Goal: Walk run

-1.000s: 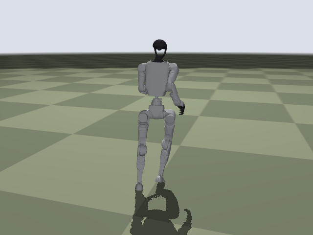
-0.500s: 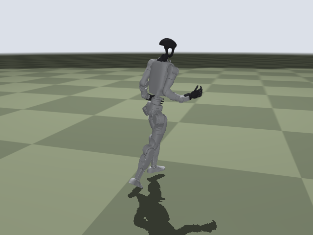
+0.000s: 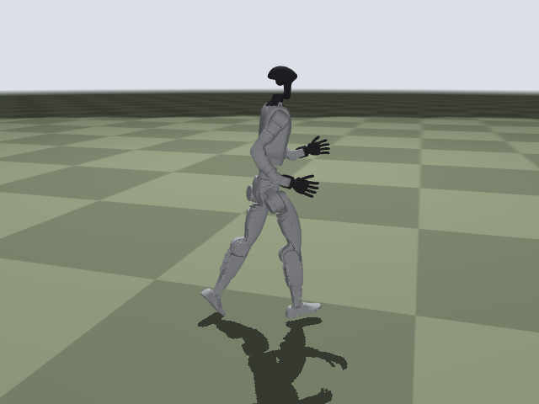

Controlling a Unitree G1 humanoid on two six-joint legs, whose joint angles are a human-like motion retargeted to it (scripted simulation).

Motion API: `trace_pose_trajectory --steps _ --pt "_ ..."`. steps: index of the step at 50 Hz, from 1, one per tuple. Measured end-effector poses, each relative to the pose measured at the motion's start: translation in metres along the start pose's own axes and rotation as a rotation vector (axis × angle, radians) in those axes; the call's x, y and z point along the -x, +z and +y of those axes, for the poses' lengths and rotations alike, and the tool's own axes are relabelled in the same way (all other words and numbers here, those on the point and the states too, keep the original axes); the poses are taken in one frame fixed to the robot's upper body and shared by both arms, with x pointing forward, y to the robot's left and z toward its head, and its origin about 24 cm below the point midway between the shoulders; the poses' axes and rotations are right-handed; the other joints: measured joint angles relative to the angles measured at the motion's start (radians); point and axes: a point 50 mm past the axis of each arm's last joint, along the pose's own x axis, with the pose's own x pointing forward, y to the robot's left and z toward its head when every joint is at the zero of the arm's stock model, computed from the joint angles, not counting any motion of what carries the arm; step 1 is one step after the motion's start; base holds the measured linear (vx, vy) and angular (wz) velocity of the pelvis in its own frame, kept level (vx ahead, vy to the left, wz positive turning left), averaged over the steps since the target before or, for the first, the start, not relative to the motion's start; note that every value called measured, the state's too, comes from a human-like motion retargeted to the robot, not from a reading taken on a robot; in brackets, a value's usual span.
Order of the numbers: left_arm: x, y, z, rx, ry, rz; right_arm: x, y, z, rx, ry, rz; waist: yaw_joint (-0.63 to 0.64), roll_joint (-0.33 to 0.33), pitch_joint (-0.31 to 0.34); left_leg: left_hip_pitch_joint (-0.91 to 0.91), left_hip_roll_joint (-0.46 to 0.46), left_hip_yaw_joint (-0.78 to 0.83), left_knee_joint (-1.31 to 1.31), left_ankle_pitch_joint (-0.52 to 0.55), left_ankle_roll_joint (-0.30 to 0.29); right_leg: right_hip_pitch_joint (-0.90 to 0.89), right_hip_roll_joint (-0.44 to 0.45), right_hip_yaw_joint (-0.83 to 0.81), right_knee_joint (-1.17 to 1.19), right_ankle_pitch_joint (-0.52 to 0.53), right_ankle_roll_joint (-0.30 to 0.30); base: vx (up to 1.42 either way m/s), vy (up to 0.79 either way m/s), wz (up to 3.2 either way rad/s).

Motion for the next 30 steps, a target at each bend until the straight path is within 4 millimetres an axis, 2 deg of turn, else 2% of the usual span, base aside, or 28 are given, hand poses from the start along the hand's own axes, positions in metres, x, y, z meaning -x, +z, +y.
trace_pose_trajectory --steps 1,2,3,5,7,8,10,13,16,18,20,21,22,23,24,25,27,28,30 --pt "0.005 -0.002 0.001 0.001 -0.001 0.019 -0.008 0.007 0.006 0.01 -0.016 -0.036 -0.003 0.011 0.01 -0.008 0.003 -0.032 0.09 0.047 -0.038 0.004 0.023 -0.021 0.047 -0.025 -0.087 1.33 -0.35 -0.57" --pt "0.012 -0.006 0.003 0.002 -0.003 0.047 -0.015 0.013 0.012 0.018 -0.03 -0.069 -0.004 0.021 0.019 -0.027 0.007 -0.042 0.211 0.078 -0.056 0.011 0.035 -0.056 0.113 -0.056 -0.149 1.44 -0.36 -0.82" --pt "0.025 -0.012 0.005 0.003 -0.003 0.094 -0.022 0.02 0.02 0.022 -0.039 -0.099 0.002 0.027 0.027 -0.068 0.011 -0.009 0.397 0.078 -0.033 0.021 0.023 -0.119 0.218 -0.097 -0.158 1.47 -0.38 -0.91" --pt "0.054 -0.029 0.001 0.012 -0.029 0.216 -0.044 0.038 0.027 -0.006 -0.105 -0.201 0.04 0.044 0.05 -0.155 0.048 0.006 0.666 0.078 0.019 0.055 0.129 0.033 0.314 -0.193 -0.162 1.33 -0.38 -0.74" --pt "0.086 -0.048 -0.007 0.046 0.012 0.345 -0.069 0.061 0.026 -0.067 -0.129 -0.323 0.051 -0.022 0.027 -0.244 -0.076 -0.01 0.677 0.05 0.067 0.112 0.049 0.038 0.28 -0.186 -0.162 1.19 -0.27 -0.6" --pt "0.104 -0.056 -0.014 0.068 0.051 0.409 -0.078 0.07 0.034 -0.116 -0.104 -0.369 0.053 -0.04 0.019 -0.291 -0.068 0.033 0.704 -0.009 0.107 0.153 0.032 0.03 0.259 -0.181 -0.162 1.27 -0.24 -0.7" --pt "0.137 -0.064 -0.026 0.12 0.129 0.508 -0.089 0.09 0.039 -0.203 -0.07 -0.469 0.071 -0.048 0.024 -0.394 -0.026 0.084 0.732 -0.166 0.187 0.239 0.045 0.01 0.186 -0.129 -0.162 1.29 -0.27 -0.82" --pt "0.176 -0.063 -0.035 0.162 0.216 0.605 -0.093 0.109 0.033 -0.266 -0.026 -0.572 0.195 -0.109 0.028 -0.529 -0.046 0.144 0.567 -0.334 0.213 0.359 0.037 0.024 0.071 0.039 -0.118 1.29 -0.28 -1.5" --pt "0.194 -0.055 -0.031 0.117 0.256 0.644 -0.089 0.115 0.026 -0.238 0.039 -0.598 0.309 -0.128 0.038 -0.573 -0.066 0.185 0.225 -0.408 0.234 0.48 0.049 -0.001 -0.01 0.218 -0.048 1.35 -0.16 -1.18" --pt "0.194 -0.052 -0.027 0.081 0.281 0.636 -0.084 0.112 0.021 -0.182 0.079 -0.57 0.378 -0.134 0.048 -0.558 -0.098 0.211 0.014 -0.475 0.234 0.563 0.055 -0.009 -0.032 0.325 0.009 1.36 -0.03 -0.88" --pt "0.183 -0.05 -0.024 0.055 0.287 0.599 -0.078 0.106 0.016 -0.128 0.094 -0.525 0.402 -0.132 0.047 -0.53 -0.09 0.28 -0.096 -0.526 0.132 0.631 0.058 -0.056 -0.026 0.416 0.091 1.31 0.0 -0.27" --pt "0.174 -0.05 -0.023 0.051 0.291 0.569 -0.075 0.101 0.014 -0.106 0.096 -0.5 0.416 -0.143 0.048 -0.529 -0.091 0.314 -0.086 -0.461 0.221 0.649 0.055 -0.022 0.012 0.462 0.149 1.38 -0.02 -0.02" --pt "0.164 -0.049 -0.022 0.047 0.293 0.538 -0.072 0.096 0.013 -0.087 0.096 -0.473 0.423 -0.156 0.049 -0.524 -0.107 0.333 -0.067 -0.442 0.312 0.653 0.047 0.003 0.085 0.494 0.215 1.43 -0.05 0.15" --pt "0.152 -0.048 -0.021 0.046 0.293 0.502 -0.069 0.09 0.012 -0.072 0.094 -0.443 0.414 -0.176 0.05 -0.512 -0.156 0.318 -0.034 -0.512 0.405 0.631 0.03 0.012 0.229 0.497 0.293 1.54 -0.12 0.8" --pt "0.141 -0.047 -0.019 0.044 0.296 0.465 -0.065 0.082 0.014 -0.062 0.101 -0.407 0.383 -0.201 0.052 -0.508 -0.2 0.269 0.048 -0.589 0.436 0.592 0.022 -0.004 0.398 0.498 0.336 1.67 -0.24 1.41" --pt "0.129 -0.046 -0.017 0.043 0.302 0.429 -0.062 0.073 0.017 -0.055 0.114 -0.368 0.341 -0.229 0.053 -0.506 -0.243 0.203 0.156 -0.668 0.435 0.546 0.019 -0.032 0.579 0.498 0.361 1.61 -0.31 1.47" --pt "0.099 -0.044 -0.006 0.034 0.314 0.329 -0.056 0.052 0.027 -0.064 0.155 -0.277 0.279 -0.212 0.054 -0.531 -0.249 0.076 0.272 -0.718 0.391 0.481 0.079 0.011 0.721 0.498 0.353 1.35 -0.16 0.99" --pt "0.084 -0.043 -0.004 0.044 0.293 0.292 -0.051 0.038 0.029 -0.084 0.158 -0.213 0.28 -0.166 0.029 -0.503 -0.175 0.105 0.27 -0.733 0.391 0.447 0.166 0.077 0.678 0.498 0.333 1.2 0.06 0.67" --pt "0.05 -0.039 -0.014 0.095 0.244 0.196 -0.038 0.018 0.031 -0.123 0.172 -0.111 0.27 -0.083 0.008 -0.41 -0.094 0.094 0.235 -0.762 0.384 0.339 0.213 0.058 0.682 0.386 0.215 1.14 0.06 0.83"
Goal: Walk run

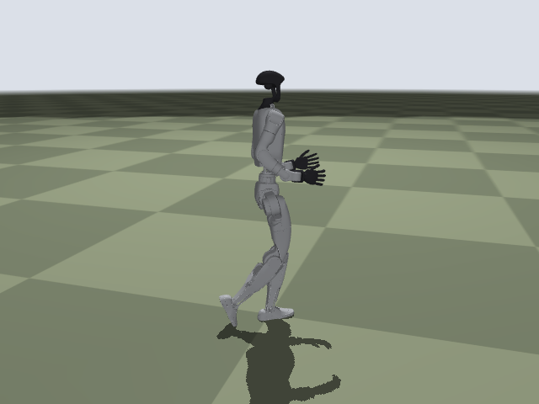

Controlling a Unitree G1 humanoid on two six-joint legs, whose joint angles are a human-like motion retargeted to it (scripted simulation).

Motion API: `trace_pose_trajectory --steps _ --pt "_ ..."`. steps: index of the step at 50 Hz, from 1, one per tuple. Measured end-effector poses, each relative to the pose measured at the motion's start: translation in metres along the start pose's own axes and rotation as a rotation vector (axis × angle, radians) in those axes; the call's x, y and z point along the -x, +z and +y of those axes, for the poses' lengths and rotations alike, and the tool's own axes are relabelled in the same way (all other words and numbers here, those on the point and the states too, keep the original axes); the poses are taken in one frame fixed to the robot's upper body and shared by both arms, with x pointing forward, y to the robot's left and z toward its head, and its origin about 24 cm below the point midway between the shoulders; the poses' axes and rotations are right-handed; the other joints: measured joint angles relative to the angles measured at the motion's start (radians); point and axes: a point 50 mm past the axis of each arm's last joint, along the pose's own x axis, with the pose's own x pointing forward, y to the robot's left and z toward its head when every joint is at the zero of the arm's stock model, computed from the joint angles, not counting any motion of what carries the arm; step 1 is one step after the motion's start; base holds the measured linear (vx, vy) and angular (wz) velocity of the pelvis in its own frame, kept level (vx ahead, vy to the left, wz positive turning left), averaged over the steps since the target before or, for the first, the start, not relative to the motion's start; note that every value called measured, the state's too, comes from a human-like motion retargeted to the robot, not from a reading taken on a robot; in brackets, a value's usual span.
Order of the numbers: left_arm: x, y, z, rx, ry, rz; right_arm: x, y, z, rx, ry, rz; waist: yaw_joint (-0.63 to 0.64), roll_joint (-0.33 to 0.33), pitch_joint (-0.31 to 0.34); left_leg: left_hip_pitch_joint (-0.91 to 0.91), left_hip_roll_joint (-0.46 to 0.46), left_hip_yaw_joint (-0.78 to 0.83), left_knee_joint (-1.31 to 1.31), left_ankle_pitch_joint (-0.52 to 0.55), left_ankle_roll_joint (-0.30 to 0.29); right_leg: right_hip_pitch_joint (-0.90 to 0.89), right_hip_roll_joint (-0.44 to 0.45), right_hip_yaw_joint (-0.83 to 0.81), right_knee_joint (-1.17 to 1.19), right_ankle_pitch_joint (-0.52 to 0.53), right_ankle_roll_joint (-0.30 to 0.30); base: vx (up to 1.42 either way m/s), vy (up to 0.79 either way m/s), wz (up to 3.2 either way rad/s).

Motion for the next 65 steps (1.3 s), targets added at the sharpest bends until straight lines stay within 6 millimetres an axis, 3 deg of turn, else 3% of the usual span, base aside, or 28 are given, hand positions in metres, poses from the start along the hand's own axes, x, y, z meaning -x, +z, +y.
trace_pose_trajectory --steps 4,7,9,12,15,17,18,20,23,27,30,33,35,37,38,40,41,42,45,47,50,53,55,57,58,60,63,65 --pt "-0.026 0.021 -0.016 0.053 -0.084 -0.126 0.04 -0.017 -0.018 0.002 -0.053 0.128 -0.046 0.074 -0.023 0.159 0.0 -0.094 -0.149 0.132 -0.054 -0.155 -0.16 -0.092 -0.129 -0.263 -0.133 1.19 0.01 1.22" --pt "-0.033 0.033 -0.025 0.022 -0.214 -0.175 0.058 -0.018 -0.029 0.054 -0.112 0.169 -0.119 0.101 -0.024 0.256 -0.001 -0.176 -0.208 0.282 -0.107 -0.214 -0.271 -0.172 -0.395 -0.35 -0.11 1.25 -0.12 1.84" --pt "-0.033 0.039 -0.027 -0.019 -0.283 -0.188 0.062 -0.017 -0.031 0.082 -0.143 0.173 -0.152 0.084 -0.018 0.325 -0.022 -0.217 -0.219 0.367 -0.13 -0.222 -0.28 -0.114 -0.591 -0.411 -0.097 1.26 -0.3 1.59" --pt "-0.032 0.043 -0.025 -0.093 -0.348 -0.184 0.051 -0.012 -0.026 0.104 -0.175 0.136 -0.14 0.055 0.0 0.415 -0.025 -0.229 -0.192 0.483 -0.171 -0.215 -0.298 0.011 -0.762 -0.495 -0.017 1.16 -0.38 0.64" --pt "-0.024 0.038 -0.019 -0.127 -0.362 -0.142 0.03 -0.002 -0.023 0.11 -0.198 0.058 -0.176 -0.004 0.021 0.432 -0.072 -0.263 0.027 0.608 -0.251 -0.196 -0.344 0.019 -0.686 -0.303 0.019 1.32 -0.45 1.17" --pt "-0.007 0.026 -0.005 -0.145 -0.322 -0.075 0.01 0.007 -0.018 0.089 -0.18 -0.017 -0.116 0.01 0.008 0.356 -0.062 -0.168 0.25 0.713 -0.316 -0.203 -0.283 0.007 -0.534 -0.423 -0.135 1.16 -0.42 0.15" --pt "0.003 0.019 -0.001 -0.152 -0.306 -0.037 -0.004 0.015 -0.019 0.069 -0.186 -0.075 -0.124 0.031 0.021 0.297 -0.041 -0.186 0.396 0.732 -0.346 -0.193 -0.265 0.058 -0.485 -0.478 -0.122 1.02 -0.26 1.16" --pt "0.028 -0.002 0.0 -0.13 -0.222 0.061 -0.031 0.029 -0.028 -0.001 -0.187 -0.174 -0.17 0.056 0.012 0.166 0.025 -0.165 0.577 0.632 -0.308 -0.15 -0.303 -0.073 -0.478 -0.51 -0.144 1.02 -0.13 1.65" --pt "0.069 -0.028 -0.007 -0.017 -0.08 0.211 -0.055 0.047 -0.019 -0.095 -0.159 -0.282 -0.088 0.026 -0.005 0.044 0.019 -0.028 0.54 0.441 -0.189 -0.058 -0.314 -0.067 -0.549 -0.497 -0.159 0.93 0.0 0.38" --pt "0.11 -0.042 0.0 0.067 -0.005 0.357 -0.066 0.078 -0.021 -0.113 -0.178 -0.447 0.052 -0.027 -0.021 -0.109 -0.002 0.076 0.283 0.267 -0.201 0.064 -0.331 -0.169 -0.676 -0.371 -0.117 0.9 -0.07 0.45" --pt "0.121 -0.044 0.011 0.062 -0.018 0.406 -0.066 0.093 -0.022 -0.055 -0.119 -0.496 0.137 -0.008 -0.037 -0.134 -0.003 0.165 -0.06 0.218 -0.183 0.152 -0.275 -0.26 -0.731 -0.281 -0.067 0.85 -0.07 0.92" --pt "0.115 -0.04 0.017 0.023 -0.032 0.39 -0.065 0.097 -0.022 0.026 -0.021 -0.471 0.126 0.01 -0.045 -0.083 -0.008 0.354 -0.268 0.218 -0.156 0.237 -0.223 -0.364 -0.723 -0.223 -0.005 0.9 -0.1 1.83" --pt "0.106 -0.036 0.018 0.004 -0.024 0.354 -0.063 0.094 -0.021 0.066 0.034 -0.434 0.115 -0.009 -0.051 -0.066 -0.022 0.451 -0.29 0.291 0.041 0.268 -0.22 -0.351 -0.658 -0.143 0.065 1.08 -0.28 1.47" --pt "0.092 -0.033 0.016 -0.007 -0.006 0.312 -0.058 0.082 -0.02 0.084 0.055 -0.373 0.099 -0.017 -0.061 -0.034 -0.007 0.347 -0.193 0.13 0.072 0.267 -0.167 -0.308 -0.531 -0.005 0.081 1.46 -0.55 1.36" --pt "0.084 -0.033 0.01 0.003 -0.011 0.291 -0.05 0.071 -0.024 0.098 0.048 -0.324 0.079 -0.001 -0.062 -0.052 -0.024 0.188 -0.114 0.091 0.072 0.242 -0.131 -0.318 -0.439 0.08 0.056 1.35 -0.12 2.06" --pt "0.054 -0.03 0.007 0.042 0.013 0.201 -0.039 0.049 -0.027 0.117 0.048 -0.221 0.05 0.021 -0.052 -0.081 -0.019 0.112 0.022 0.053 0.072 0.128 -0.091 -0.185 -0.137 0.112 0.065 0.88 0.27 1.86" --pt "0.038 -0.026 0.003 0.071 0.012 0.151 -0.033 0.037 -0.025 0.1 0.033 -0.166 0.061 0.054 -0.06 -0.063 0.019 0.117 0.029 0.047 0.072 0.078 -0.06 -0.139 -0.072 0.05 0.059 0.65 0.33 1.34" --pt "0.022 -0.021 -0.003 0.105 0.012 0.1 -0.026 0.025 -0.024 0.083 0.014 -0.115 0.069 0.082 -0.07 -0.039 0.044 0.113 0.025 0.044 0.072 0.03 -0.048 -0.111 -0.015 -0.01 0.036 0.74 0.26 1.48" --pt "-0.013 -0.002 -0.026 0.211 0.035 -0.041 0.005 0.004 -0.023 0.034 -0.074 -0.017 0.093 0.104 -0.097 0.062 -0.002 0.023 -0.08 0.098 0.072 -0.089 -0.15 -0.126 0.05 -0.191 -0.17 0.81 0.16 2.03" --pt "-0.026 0.007 -0.035 0.24 -0.011 -0.086 0.024 -0.004 -0.025 0.004 -0.141 0.018 0.061 0.118 -0.096 0.109 -0.034 -0.071 -0.134 0.179 0.066 -0.146 -0.221 -0.134 -0.016 -0.29 -0.23 0.65 0.03 3.21" --pt "-0.035 0.015 -0.041 0.218 -0.145 -0.111 0.045 -0.015 -0.019 -0.03 -0.207 0.076 -0.048 0.135 -0.094 0.164 -0.054 -0.251 -0.162 0.299 0.026 -0.2 -0.272 -0.115 -0.244 -0.344 -0.163 0.73 -0.08 3.74" --pt "-0.034 0.016 -0.034 0.135 -0.233 -0.097 0.053 -0.019 -0.009 -0.037 -0.224 0.105 -0.121 0.095 -0.08 0.24 -0.119 -0.375 -0.174 0.38 0.005 -0.202 -0.282 0.036 -0.539 -0.393 -0.101 0.8 -0.22 2.84" --pt "-0.031 0.016 -0.027 0.074 -0.257 -0.082 0.05 -0.018 -0.004 -0.03 -0.217 0.097 -0.13 0.068 -0.069 0.295 -0.142 -0.428 -0.175 0.422 -0.012 -0.198 -0.28 0.156 -0.683 -0.445 -0.1 0.89 -0.31 1.77" --pt "-0.026 0.013 -0.019 0.016 -0.267 -0.06 0.038 -0.013 -0.002 -0.011 -0.19 0.071 -0.105 0.045 -0.054 0.335 -0.154 -0.443 -0.131 0.459 -0.042 -0.186 -0.305 0.216 -0.755 -0.451 -0.003 0.81 -0.32 1.26" --pt "-0.021 0.011 -0.015 -0.007 -0.273 -0.043 0.032 -0.01 -0.002 0.001 -0.175 0.053 -0.117 0.027 -0.042 0.351 -0.178 -0.467 -0.077 0.484 -0.063 -0.182 -0.324 0.194 -0.749 -0.388 0.04 0.89 -0.38 1.69" --pt "-0.008 0.006 -0.003 -0.057 -0.26 0.001 0.013 -0.004 -0.003 0.015 -0.127 0.01 -0.132 0.015 -0.039 0.33 -0.175 -0.44 0.067 0.574 -0.145 -0.173 -0.3 0.173 -0.666 -0.448 -0.009 0.91 -0.4 1.5" --pt "0.025 -0.013 0.008 -0.089 -0.227 0.118 -0.017 0.007 -0.009 0.001 -0.094 -0.059 -0.121 0.041 -0.052 0.202 -0.108 -0.323 0.362 0.773 -0.372 -0.156 -0.28 0.139 -0.536 -0.556 -0.075 0.83 -0.3 1.46" --pt "0.048 -0.028 0.006 -0.072 -0.169 0.205 -0.032 0.016 -0.017 -0.028 -0.08 -0.107 -0.112 0.033 -0.055 0.107 -0.075 -0.204 0.518 0.84 -0.451 -0.116 -0.307 0.082 -0.537 -0.576 -0.098 0.55 -0.03 1.34"
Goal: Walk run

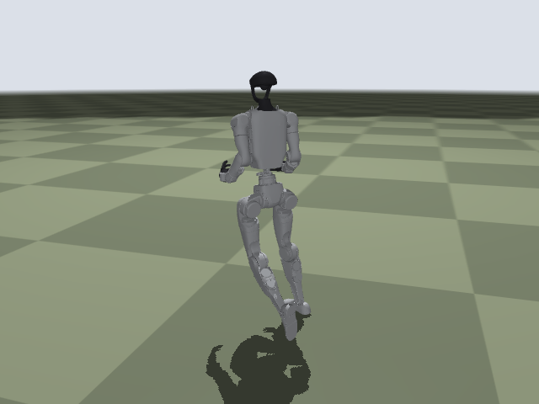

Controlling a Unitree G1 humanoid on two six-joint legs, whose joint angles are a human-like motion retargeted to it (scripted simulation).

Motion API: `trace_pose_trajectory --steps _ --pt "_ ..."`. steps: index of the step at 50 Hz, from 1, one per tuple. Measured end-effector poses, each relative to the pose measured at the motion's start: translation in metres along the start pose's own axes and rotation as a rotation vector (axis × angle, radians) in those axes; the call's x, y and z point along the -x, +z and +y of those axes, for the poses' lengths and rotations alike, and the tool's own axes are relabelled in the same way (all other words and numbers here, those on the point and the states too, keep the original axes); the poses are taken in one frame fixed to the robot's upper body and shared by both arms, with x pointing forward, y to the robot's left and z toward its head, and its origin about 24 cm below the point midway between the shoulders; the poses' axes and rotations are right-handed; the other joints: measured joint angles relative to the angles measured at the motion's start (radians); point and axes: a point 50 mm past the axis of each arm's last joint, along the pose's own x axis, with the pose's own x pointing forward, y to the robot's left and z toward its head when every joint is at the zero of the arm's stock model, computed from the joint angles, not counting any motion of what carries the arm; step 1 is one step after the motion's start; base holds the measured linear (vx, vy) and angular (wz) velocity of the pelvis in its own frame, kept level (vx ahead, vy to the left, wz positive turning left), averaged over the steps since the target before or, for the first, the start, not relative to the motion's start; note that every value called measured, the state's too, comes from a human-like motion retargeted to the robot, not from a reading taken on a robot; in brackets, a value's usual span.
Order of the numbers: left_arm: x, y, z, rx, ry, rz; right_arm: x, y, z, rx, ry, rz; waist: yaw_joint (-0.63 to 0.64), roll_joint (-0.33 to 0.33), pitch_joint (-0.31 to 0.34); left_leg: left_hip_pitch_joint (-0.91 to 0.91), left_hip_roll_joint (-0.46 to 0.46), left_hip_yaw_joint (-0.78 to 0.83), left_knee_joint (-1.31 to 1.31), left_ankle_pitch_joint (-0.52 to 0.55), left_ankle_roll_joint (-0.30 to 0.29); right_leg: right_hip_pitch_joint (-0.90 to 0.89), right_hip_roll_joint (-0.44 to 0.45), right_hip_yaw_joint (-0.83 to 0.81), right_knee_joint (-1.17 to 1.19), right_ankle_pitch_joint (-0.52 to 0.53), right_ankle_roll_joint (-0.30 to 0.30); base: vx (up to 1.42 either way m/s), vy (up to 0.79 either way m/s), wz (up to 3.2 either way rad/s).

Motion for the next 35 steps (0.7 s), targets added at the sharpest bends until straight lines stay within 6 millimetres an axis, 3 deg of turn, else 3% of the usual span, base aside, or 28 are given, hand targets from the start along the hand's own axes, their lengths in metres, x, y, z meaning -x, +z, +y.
trace_pose_trajectory --steps 4,10,13,15,17,18,20,22,25,27,29,32,35 --pt "0.029 -0.024 -0.02 0.117 0.112 0.106 -0.022 0.025 -0.007 -0.019 -0.02 -0.143 0.037 -0.046 0.009 -0.199 0.006 0.136 0.057 -0.209 0.175 0.103 -0.061 -0.105 -0.096 0.058 -0.009 0.73 0.01 1.1" --pt "0.048 -0.032 -0.023 0.111 0.103 0.184 -0.027 0.052 -0.013 0.066 -0.011 -0.261 0.204 -0.091 0.019 -0.385 0.084 0.352 -0.255 -0.509 0.324 0.235 -0.066 -0.278 -0.211 0.187 0.051 0.65 -0.05 0.73" --pt "0.04 -0.03 -0.023 0.091 0.111 0.167 -0.023 0.05 -0.014 0.088 0.013 -0.236 0.205 -0.074 0.022 -0.365 0.123 0.475 -0.499 -0.592 0.388 0.303 -0.013 -0.341 -0.214 0.217 0.069 0.68 -0.07 1.43" --pt "0.031 -0.028 -0.025 0.101 0.13 0.144 -0.018 0.042 -0.013 0.087 0.024 -0.193 0.202 -0.082 0.021 -0.343 0.095 0.527 -0.612 -0.556 0.479 0.35 -0.001 -0.368 -0.193 0.251 0.089 0.97 -0.17 1.03" --pt "0.019 -0.024 -0.027 0.119 0.137 0.117 -0.009 0.029 -0.012 0.081 0.026 -0.125 0.214 -0.107 0.006 -0.291 0.09 0.553 -0.609 -0.62 0.523 0.382 0.019 -0.387 -0.132 0.341 0.088 1.18 -0.32 0.61" --pt "0.013 -0.023 -0.03 0.129 0.129 0.104 -0.001 0.022 -0.013 0.084 0.025 -0.083 0.217 -0.094 -0.005 -0.254 0.108 0.52 -0.605 -0.65 0.523 0.387 0.024 -0.385 -0.075 0.429 0.11 1.25 0.11 1.17" --pt "-0.007 -0.015 -0.03 0.14 0.112 0.047 0.013 0.008 -0.013 0.098 0.032 -0.004 0.171 -0.059 -0.005 -0.294 0.006 0.21 -0.561 -0.689 0.523 0.317 0.083 -0.319 0.097 0.621 0.091 1.13 0.17 1.82" --pt "-0.026 -0.002 -0.027 0.135 0.084 -0.025 0.026 -0.007 -0.011 0.104 0.022 0.084 0.153 -0.004 0.003 -0.216 0.093 0.285 -0.543 -0.721 0.523 0.218 0.127 -0.288 0.344 0.675 0.015 0.89 0.17 1.41" --pt "-0.052 0.02 -0.03 0.111 0.023 -0.13 0.047 -0.022 -0.012 0.108 -0.022 0.176 0.186 0.056 -0.003 -0.116 0.126 0.269 -0.597 -0.739 0.523 0.085 0.229 -0.147 0.508 0.513 0.003 0.85 0.09 1.04" --pt "-0.063 0.032 -0.027 0.089 0.006 -0.181 0.062 -0.028 -0.012 0.097 -0.042 0.224 0.175 0.07 -0.005 -0.052 0.101 0.214 -0.667 -0.708 0.523 0.001 0.204 -0.172 0.533 0.402 -0.068 0.84 0.07 1.59" --pt "-0.07 0.041 -0.026 0.077 -0.019 -0.221 0.077 -0.032 -0.014 0.087 -0.068 0.265 0.114 0.093 -0.007 -0.003 0.071 0.123 -0.716 -0.666 0.523 -0.084 0.147 -0.208 0.516 0.297 -0.082 1.07 0.14 2.52" --pt "-0.074 0.051 -0.025 0.05 -0.06 -0.263 0.09 -0.032 -0.017 0.083 -0.12 0.285 0.009 0.111 -0.004 0.061 0.026 -0.006 -0.755 -0.601 0.51 -0.181 0.104 -0.185 0.376 0.229 -0.007 0.98 0.01 2.58" --pt "-0.072 0.054 -0.021 -0.005 -0.094 -0.268 0.09 -0.029 -0.019 0.077 -0.178 0.257 -0.042 0.088 0.012 0.135 -0.018 -0.081 -0.771 -0.542 0.474 -0.217 0.1 -0.095 0.124 0.188 0.075 0.95 -0.22 1.67"
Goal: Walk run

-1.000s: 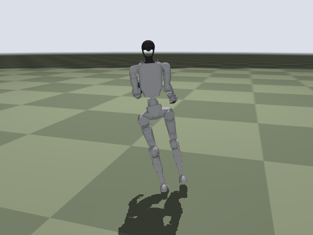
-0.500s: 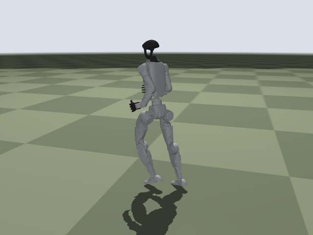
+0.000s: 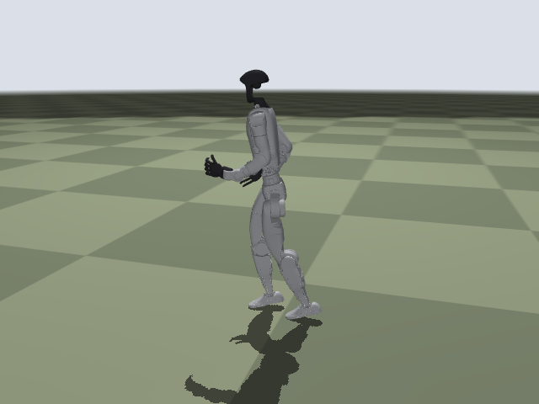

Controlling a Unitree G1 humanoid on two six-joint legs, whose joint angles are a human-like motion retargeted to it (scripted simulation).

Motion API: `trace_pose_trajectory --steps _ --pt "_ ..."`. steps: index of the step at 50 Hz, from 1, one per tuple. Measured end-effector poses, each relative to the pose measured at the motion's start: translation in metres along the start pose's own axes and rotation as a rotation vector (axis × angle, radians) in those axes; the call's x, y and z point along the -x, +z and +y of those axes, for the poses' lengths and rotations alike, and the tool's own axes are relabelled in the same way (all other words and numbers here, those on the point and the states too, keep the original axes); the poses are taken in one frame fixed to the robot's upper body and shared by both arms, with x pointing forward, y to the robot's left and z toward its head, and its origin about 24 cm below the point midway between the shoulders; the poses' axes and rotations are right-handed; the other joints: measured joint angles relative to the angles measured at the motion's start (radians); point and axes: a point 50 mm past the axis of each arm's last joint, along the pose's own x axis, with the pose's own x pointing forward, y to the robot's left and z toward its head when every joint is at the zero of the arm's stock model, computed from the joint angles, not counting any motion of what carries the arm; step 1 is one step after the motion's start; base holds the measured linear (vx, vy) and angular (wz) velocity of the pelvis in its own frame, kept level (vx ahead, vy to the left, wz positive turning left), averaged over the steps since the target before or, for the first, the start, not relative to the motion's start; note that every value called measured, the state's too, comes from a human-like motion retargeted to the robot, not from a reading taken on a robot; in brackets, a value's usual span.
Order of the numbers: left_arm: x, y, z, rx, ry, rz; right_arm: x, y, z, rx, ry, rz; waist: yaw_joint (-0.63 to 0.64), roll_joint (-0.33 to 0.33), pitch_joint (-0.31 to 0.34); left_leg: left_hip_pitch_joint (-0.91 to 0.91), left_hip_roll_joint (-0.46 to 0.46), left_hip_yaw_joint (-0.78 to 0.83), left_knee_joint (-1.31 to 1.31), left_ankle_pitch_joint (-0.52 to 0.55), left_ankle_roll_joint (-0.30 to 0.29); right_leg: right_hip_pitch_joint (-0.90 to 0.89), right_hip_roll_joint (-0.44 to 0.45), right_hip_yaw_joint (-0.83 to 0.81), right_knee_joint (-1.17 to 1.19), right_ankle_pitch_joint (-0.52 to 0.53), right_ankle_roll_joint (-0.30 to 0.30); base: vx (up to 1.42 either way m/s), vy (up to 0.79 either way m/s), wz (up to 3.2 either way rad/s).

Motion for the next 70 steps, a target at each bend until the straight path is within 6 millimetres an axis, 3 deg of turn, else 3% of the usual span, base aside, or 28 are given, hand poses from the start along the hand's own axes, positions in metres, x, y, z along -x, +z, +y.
trace_pose_trajectory --steps 5,7,10,12,13,15,18,24,27,28,30,32,33,35,38,40,43,47,50,52,53,55,57,60,64,65,68,70 --pt "0.033 -0.021 0.006 -0.05 0.029 0.144 -0.025 0.013 0.012 -0.036 -0.03 -0.084 -0.003 -0.021 0.04 0.123 -0.008 -0.017 0.052 0.217 -0.151 0.021 -0.024 -0.009 -0.258 -0.038 -0.018 1.17 -0.21 0.58" --pt "0.051 -0.035 0.002 -0.024 0.048 0.223 -0.039 0.022 0.016 -0.044 -0.027 -0.133 -0.006 -0.03 0.029 0.123 0.001 0.034 0.163 0.387 -0.29 0.043 -0.041 -0.092 -0.204 -0.025 -0.087 1.14 -0.16 0.81" --pt "0.088 -0.053 -0.007 0.012 0.037 0.367 -0.06 0.04 0.024 -0.075 -0.01 -0.226 -0.017 0.028 0.051 -0.017 0.079 0.113 0.617 0.542 -0.474 0.085 0.078 0.064 -0.046 -0.21 -0.178 1.2 -0.25 1.1" --pt "0.108 -0.06 -0.013 0.034 0.06 0.435 -0.079 0.055 0.025 -0.101 0.012 -0.29 -0.012 0.016 0.068 -0.13 0.105 0.147 0.853 0.538 -0.461 0.159 0.007 -0.054 -0.049 -0.242 -0.156 1.07 -0.26 0.9" --pt "0.118 -0.062 -0.017 0.049 0.094 0.462 -0.087 0.062 0.027 -0.11 0.032 -0.315 -0.001 -0.029 0.054 -0.18 0.048 0.153 0.836 0.528 -0.418 0.195 -0.027 -0.072 -0.097 -0.231 -0.166 1.12 -0.32 0.5" --pt "0.141 -0.063 -0.023 0.071 0.193 0.508 -0.097 0.074 0.031 -0.126 0.066 -0.36 0.032 -0.083 0.041 -0.278 0.041 0.228 0.832 0.401 -0.299 0.27 -0.026 -0.01 -0.162 -0.234 -0.166 1.12 -0.24 0.19" --pt "0.166 -0.06 -0.023 0.093 0.356 0.543 -0.104 0.096 0.028 -0.101 0.08 -0.464 0.129 -0.156 0.055 -0.436 0.091 0.392 0.782 0.185 -0.157 0.369 -0.073 -0.096 -0.248 -0.147 -0.167 1.22 -0.19 -0.19" --pt "0.173 -0.051 -0.006 0.033 0.399 0.541 -0.1 0.126 0.022 0.053 0.152 -0.586 0.292 -0.209 0.061 -0.57 0.103 0.55 0.245 -0.024 -0.015 0.523 -0.022 -0.157 -0.339 0.124 -0.086 1.19 -0.19 0.03" --pt "0.158 -0.05 0.0 0.0 0.404 0.506 -0.099 0.117 0.023 0.127 0.188 -0.531 0.321 -0.246 0.056 -0.568 0.097 0.543 0.121 0.031 0.049 0.583 -0.001 -0.2 -0.313 0.275 -0.067 1.25 -0.48 0.16" --pt "0.153 -0.05 0.001 -0.003 0.416 0.491 -0.1 0.11 0.026 0.136 0.198 -0.497 0.304 -0.266 0.047 -0.545 0.098 0.564 0.179 -0.091 0.049 0.589 0.0 -0.193 -0.275 0.338 -0.05 1.6 -0.33 0.37" --pt "0.143 -0.05 -0.001 0.008 0.463 0.461 -0.098 0.09 0.035 0.149 0.238 -0.409 0.281 -0.262 0.04 -0.537 0.165 0.533 0.303 -0.19 0.049 0.593 0.021 -0.109 -0.128 0.5 0.016 1.66 -0.03 0.61" --pt "0.109 -0.05 0.003 0.043 0.472 0.363 -0.096 0.07 0.044 0.163 0.251 -0.327 0.176 -0.262 0.079 -0.528 -0.01 0.321 0.431 -0.302 0.049 0.467 0.031 -0.112 0.285 0.5 0.013 1.42 -0.2 2.19" --pt "0.088 -0.046 0.009 0.055 0.456 0.298 -0.094 0.06 0.044 0.16 0.25 -0.278 0.138 -0.227 0.079 -0.467 0.026 0.323 0.434 -0.335 0.049 0.419 0.088 -0.091 0.371 0.5 0.004 1.18 -0.13 1.84" --pt "0.048 -0.034 0.017 0.075 0.403 0.168 -0.083 0.035 0.048 0.143 0.273 -0.162 0.159 -0.131 0.062 -0.39 0.14 0.322 0.407 -0.362 0.049 0.335 0.195 -0.067 0.38 0.472 -0.058 1.13 0.04 0.56" --pt "0.002 -0.009 0.021 0.081 0.32 -0.003 -0.046 0.007 0.035 0.154 0.241 -0.031 0.146 -0.086 0.057 -0.265 0.088 0.255 0.316 -0.335 0.049 0.165 0.104 -0.074 0.467 0.229 -0.122 1.43 0.03 1.2" --pt "-0.015 0.007 0.023 0.062 0.249 -0.081 -0.02 -0.007 0.024 0.16 0.179 0.042 0.104 -0.059 0.045 -0.167 0.063 0.205 0.21 -0.255 0.034 0.065 0.029 -0.094 0.416 0.108 -0.135 1.37 -0.1 1.97" --pt "-0.019 0.021 0.023 0.007 0.149 -0.125 0.014 -0.021 0.013 0.128 0.072 0.124 0.002 -0.014 0.027 -0.035 0.055 0.122 0.086 -0.036 -0.033 -0.017 -0.067 -0.137 0.17 0.033 -0.068 1.52 -0.25 2.14" --pt "0.004 0.016 0.027 -0.09 0.084 -0.042 0.028 -0.023 0.005 0.034 -0.084 0.121 -0.061 0.033 0.027 0.11 0.084 0.073 0.026 0.336 -0.141 -0.036 -0.082 -0.007 -0.194 -0.097 -0.034 1.39 -0.32 1.16" --pt "0.04 -0.001 0.032 -0.166 0.088 0.119 0.011 -0.01 -0.001 0.008 -0.162 0.021 -0.06 0.031 0.052 0.167 0.078 0.055 0.143 0.542 -0.279 -0.022 -0.125 -0.056 -0.257 -0.109 -0.028 1.47 -0.44 0.22" --pt "0.074 -0.015 0.033 -0.194 0.108 0.249 -0.008 0.003 0.0 0.03 -0.168 -0.051 -0.05 0.029 0.076 0.104 0.115 0.132 0.467 0.542 -0.34 0.022 -0.088 -0.069 -0.152 -0.064 -0.044 1.67 -0.58 -0.26" --pt "0.098 -0.022 0.034 -0.205 0.129 0.326 -0.016 0.008 0.003 0.04 -0.153 -0.076 -0.018 0.045 0.075 0.059 0.161 0.208 0.628 0.542 -0.33 0.036 0.004 0.019 -0.055 -0.163 -0.133 1.83 -0.65 -0.42" --pt "0.135 -0.041 0.025 -0.197 0.17 0.453 -0.043 0.026 -0.001 0.014 -0.18 -0.168 -0.009 0.03 0.071 -0.075 0.104 0.166 0.825 0.511 -0.28 0.039 -0.057 0.006 0.054 -0.263 -0.127 1.42 -0.41 0.58" --pt "0.166 -0.055 0.008 -0.126 0.312 0.544 -0.077 0.049 -0.003 -0.087 -0.136 -0.28 0.054 -0.008 0.064 -0.245 0.106 0.253 1.003 0.338 -0.225 0.103 -0.099 -0.029 0.06 -0.322 -0.127 1.27 -0.16 -0.39" --pt "0.206 -0.061 -0.017 -0.006 0.429 0.662 -0.105 0.086 0.008 -0.203 -0.035 -0.437 0.167 -0.055 0.067 -0.46 0.17 0.395 1.075 0.063 -0.13 0.216 -0.051 0.038 0.015 -0.349 -0.145 1.64 -0.01 -0.4" --pt "0.232 -0.054 -0.02 -0.021 0.492 0.72 -0.109 0.115 0.004 -0.204 0.054 -0.566 0.332 -0.129 0.064 -0.677 0.187 0.513 0.78 -0.129 -0.083 0.415 -0.059 -0.104 -0.184 -0.073 -0.124 1.57 0.01 -0.02" --pt "0.232 -0.053 -0.019 -0.034 0.503 0.718 -0.106 0.115 0.004 -0.186 0.08 -0.569 0.366 -0.153 0.064 -0.708 0.173 0.543 0.656 -0.147 -0.064 0.458 -0.042 -0.099 -0.223 0.039 -0.091 1.36 -0.1 0.52" --pt "0.215 -0.057 -0.015 -0.034 0.528 0.68 -0.091 0.099 -0.003 -0.094 0.104 -0.482 0.415 -0.192 0.049 -0.698 0.128 0.615 0.244 -0.199 -0.039 0.558 -0.018 -0.165 -0.282 0.41 0.113 1.52 -0.12 1.03" --pt "0.192 -0.058 -0.009 -0.036 0.55 0.613 -0.082 0.083 -0.004 -0.042 0.084 -0.4 0.413 -0.209 0.052 -0.654 0.162 0.695 0.13 -0.172 -0.063 0.545 0.004 -0.197 -0.114 0.5 0.171 1.61 -0.46 1.32"
